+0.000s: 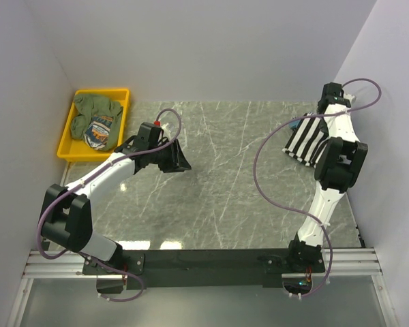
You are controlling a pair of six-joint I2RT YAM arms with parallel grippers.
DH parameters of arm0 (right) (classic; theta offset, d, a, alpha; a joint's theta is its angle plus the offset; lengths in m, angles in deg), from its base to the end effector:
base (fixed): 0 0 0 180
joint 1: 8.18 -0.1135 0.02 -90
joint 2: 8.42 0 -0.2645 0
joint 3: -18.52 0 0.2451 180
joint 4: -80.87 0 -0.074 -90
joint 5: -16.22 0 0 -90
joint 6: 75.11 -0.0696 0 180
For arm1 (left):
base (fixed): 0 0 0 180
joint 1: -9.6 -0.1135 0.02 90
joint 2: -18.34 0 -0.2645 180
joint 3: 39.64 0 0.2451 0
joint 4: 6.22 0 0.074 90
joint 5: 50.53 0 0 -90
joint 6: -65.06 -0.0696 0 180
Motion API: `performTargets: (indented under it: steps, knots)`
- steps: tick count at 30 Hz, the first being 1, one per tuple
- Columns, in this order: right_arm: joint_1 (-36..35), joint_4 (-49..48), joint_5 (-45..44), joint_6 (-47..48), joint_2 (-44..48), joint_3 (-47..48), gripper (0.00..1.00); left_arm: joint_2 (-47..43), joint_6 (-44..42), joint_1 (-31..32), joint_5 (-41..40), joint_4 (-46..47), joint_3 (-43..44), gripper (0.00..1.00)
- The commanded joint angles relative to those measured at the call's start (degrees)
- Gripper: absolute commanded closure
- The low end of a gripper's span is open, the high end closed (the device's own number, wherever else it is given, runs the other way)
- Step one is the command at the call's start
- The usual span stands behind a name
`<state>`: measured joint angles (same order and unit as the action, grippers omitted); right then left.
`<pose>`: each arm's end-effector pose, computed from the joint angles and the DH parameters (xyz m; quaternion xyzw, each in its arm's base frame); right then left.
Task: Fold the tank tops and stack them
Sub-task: Neatly place the folded tank top to the corner
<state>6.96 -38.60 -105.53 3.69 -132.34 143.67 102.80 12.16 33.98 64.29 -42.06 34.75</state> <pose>0.4544 -0.1609 0.2237 0.2818 0.8867 -0.2724 0.2454 0.2896 -0.1633 0.2354 -0.0201 0.9086 -0.3586 0.2132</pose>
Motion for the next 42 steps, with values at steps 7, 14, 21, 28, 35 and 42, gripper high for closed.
performTargets:
  steps: [7, 14, 21, 28, 35, 42]
  knots:
    - [0.77, 0.39, -1.48, -2.51, 2.97, 3.19, 0.53, -0.53, -0.45, -0.21, 2.08, 2.77, -0.2, 0.55]
    - [-2.82, 0.31, 1.42, -4.88, 10.61, 0.39, 0.29, -0.79, -0.63, -0.21, 2.08, 2.69, 0.76, 0.55]
    - [-13.97, -12.69, 9.51, -7.43, 30.03, -22.33, 0.13, -2.37, -0.89, -0.21, 0.23, 1.99, 2.17, 0.54]
    - [-28.03, -23.95, 18.55, -14.01, 51.83, -43.63, 0.09, -5.1, -1.95, -0.21, -5.39, -0.04, 2.79, 0.54]
    - [-33.24, -28.7, 22.95, -17.62, 65.46, -57.88, 0.07, -6.86, -2.03, -0.21, -9.08, -0.04, 2.18, 0.54]
    - [-33.24, -30.9, 22.52, -17.54, 73.2, -65.27, 0.06, -7.12, -2.38, -0.21, -10.23, -0.13, 2.09, 0.54]
